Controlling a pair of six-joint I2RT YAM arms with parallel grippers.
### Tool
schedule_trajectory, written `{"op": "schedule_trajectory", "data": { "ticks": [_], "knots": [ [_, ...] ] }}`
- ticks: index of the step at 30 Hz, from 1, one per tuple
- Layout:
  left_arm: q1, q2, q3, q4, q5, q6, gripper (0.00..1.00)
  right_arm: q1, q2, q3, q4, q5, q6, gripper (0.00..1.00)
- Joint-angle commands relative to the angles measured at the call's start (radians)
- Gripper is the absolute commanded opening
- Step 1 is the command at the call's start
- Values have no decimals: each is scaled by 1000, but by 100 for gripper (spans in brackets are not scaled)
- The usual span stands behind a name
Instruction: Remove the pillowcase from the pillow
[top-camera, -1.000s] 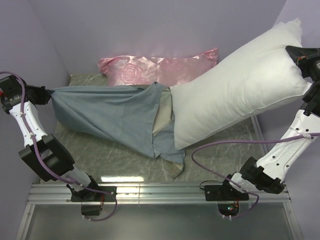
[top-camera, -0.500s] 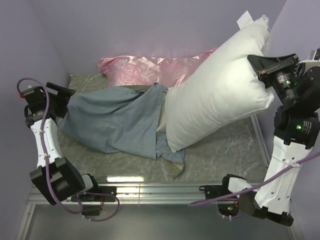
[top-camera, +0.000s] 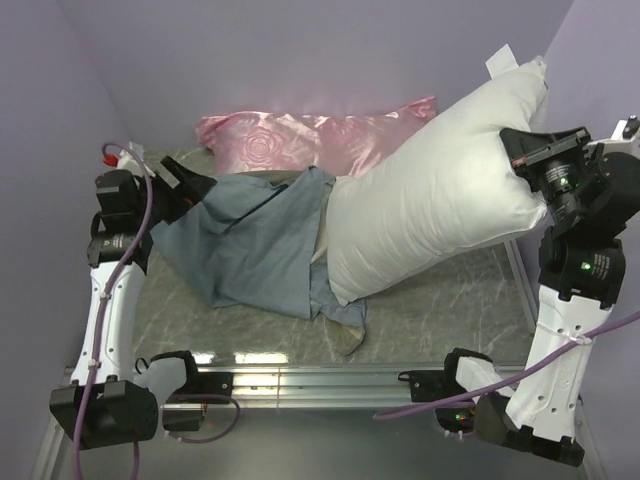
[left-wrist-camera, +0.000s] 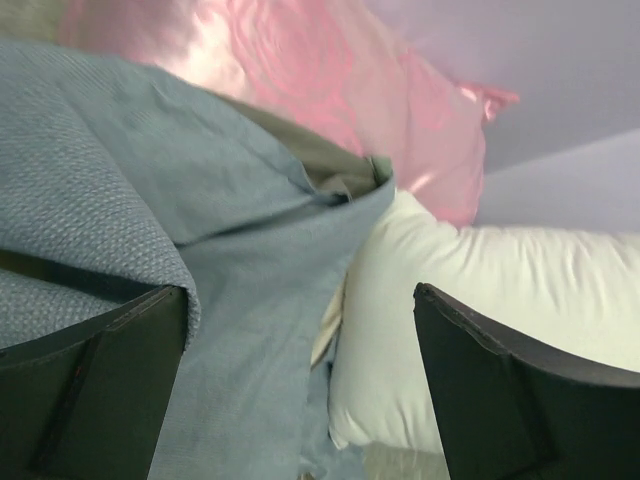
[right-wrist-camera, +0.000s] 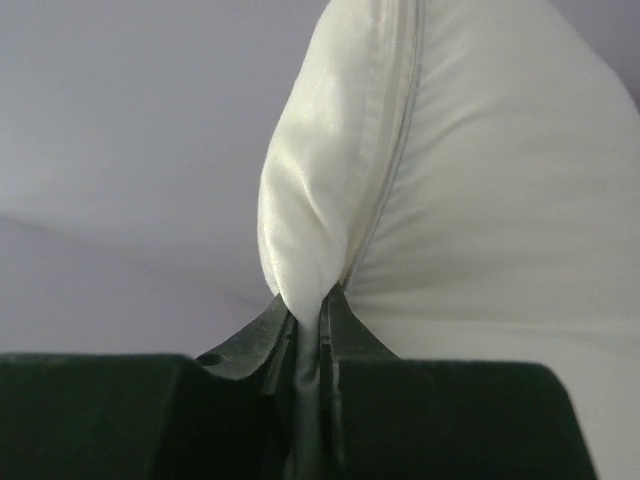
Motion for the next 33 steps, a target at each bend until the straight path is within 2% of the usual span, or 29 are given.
{"op": "schedule_trajectory", "data": {
  "ticks": [1, 5, 7, 10, 11, 13, 14, 17, 21, 22, 23, 24, 25, 27, 28, 29, 33],
  "knots": [
    [-66, -13, -69, 42, -16, 33, 96, 10, -26, -173, 36, 60, -101, 0],
    [-168, -8, -119, 52, -65, 56, 97, 9, -98, -423, 78, 158, -162, 0],
    [-230, -8, -135, 26, -136, 68, 97, 4, -138, -532, 95, 212, -198, 0],
    [-272, -39, -198, 38, -210, 51, 97, 4, -173, -607, 92, 263, -244, 10],
    [-284, -47, -215, 43, -229, 33, 97, 4, -181, -614, 86, 278, -256, 22],
    [-292, -62, -254, 45, -283, 19, 96, 3, -195, -603, 44, 324, -291, 37],
    [-300, -62, -260, 36, -305, 10, 95, 3, -200, -592, 31, 332, -302, 51],
    [-323, -62, -261, 19, -354, 17, 95, 3, -192, -549, -17, 330, -348, 63],
    [-353, -35, -170, -70, -450, 70, 95, 3, -140, -516, -75, 291, -409, 68],
    [-355, -12, -139, -101, -533, 94, 95, 3, -135, -519, -83, 281, -417, 69],
    [-355, 5, -104, -175, -582, 100, 93, 3, -128, -522, -88, 290, -423, 76],
    [-355, 22, -32, -211, -631, 108, 95, 3, -123, -534, -101, 303, -437, 78],
    [-355, 57, 1, -242, -695, 117, 95, 3, -121, -540, -106, 318, -445, 78],
    [-355, 88, 71, -326, -922, 107, 95, 3, -118, -552, -126, 355, -437, 82],
    [-355, 111, 90, -349, -973, 100, 98, 1, -118, -555, -131, 373, -434, 82],
    [-353, 119, 113, -356, -1043, 105, 98, 3, -118, -555, -135, 387, -429, 92],
    [-346, 142, 134, -380, -1145, 103, 99, 3, -76, -529, -221, 551, -385, 94]
  ]
}}
